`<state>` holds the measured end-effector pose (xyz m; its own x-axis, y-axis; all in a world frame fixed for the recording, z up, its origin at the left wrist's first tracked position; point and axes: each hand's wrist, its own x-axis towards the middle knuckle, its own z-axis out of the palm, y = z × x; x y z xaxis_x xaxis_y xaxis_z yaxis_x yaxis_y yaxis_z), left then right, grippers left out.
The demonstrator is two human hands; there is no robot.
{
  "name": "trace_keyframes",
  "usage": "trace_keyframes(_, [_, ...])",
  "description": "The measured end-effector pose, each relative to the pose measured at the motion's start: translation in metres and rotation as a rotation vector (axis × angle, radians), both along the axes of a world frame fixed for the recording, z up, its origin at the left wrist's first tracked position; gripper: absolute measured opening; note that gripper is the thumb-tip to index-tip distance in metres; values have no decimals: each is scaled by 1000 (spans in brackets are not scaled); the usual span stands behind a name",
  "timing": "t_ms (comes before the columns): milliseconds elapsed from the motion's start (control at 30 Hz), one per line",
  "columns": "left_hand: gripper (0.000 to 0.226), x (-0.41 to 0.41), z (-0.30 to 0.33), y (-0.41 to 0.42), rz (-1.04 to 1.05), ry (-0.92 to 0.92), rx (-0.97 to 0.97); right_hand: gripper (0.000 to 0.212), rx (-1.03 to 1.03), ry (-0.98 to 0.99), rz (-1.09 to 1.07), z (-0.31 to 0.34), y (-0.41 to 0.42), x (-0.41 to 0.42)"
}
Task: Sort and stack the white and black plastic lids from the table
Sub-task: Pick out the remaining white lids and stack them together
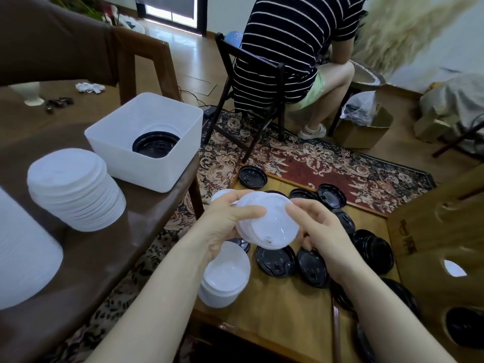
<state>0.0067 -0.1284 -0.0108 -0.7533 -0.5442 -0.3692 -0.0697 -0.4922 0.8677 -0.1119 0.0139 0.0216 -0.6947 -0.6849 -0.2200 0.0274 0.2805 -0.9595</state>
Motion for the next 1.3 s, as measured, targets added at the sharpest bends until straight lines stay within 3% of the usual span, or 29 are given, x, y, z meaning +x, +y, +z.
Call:
trace_keyframes(133, [27,-1,1,1,-4,90,67,19,-18,45,-50,-1,-3,-1])
trace_keyframes(300, [26,-2,2,0,42,183,177,24,-131,-319,-103,-7,-7,5])
trace_keyframes(400, [27,-2,1,2,59,206,189,21,-178,-404,-123,-10,-10,11])
trace_keyframes(633, [28,-1,2,1,94,199,212,30,-143,-268,-170,-12,-15,16])
trace_keyframes(800, [57,0,2,1,24,182,100,29,-60,-225,-179,-14,-17,17])
trace_keyframes(1000, [21,0,4,-1,49,172,117,31,-55,-208,-125,-21,-18,14])
trace_keyframes(1300, [31,9,2,-15,115,93,40,24,-142,-257,-3,-25,-39,10])
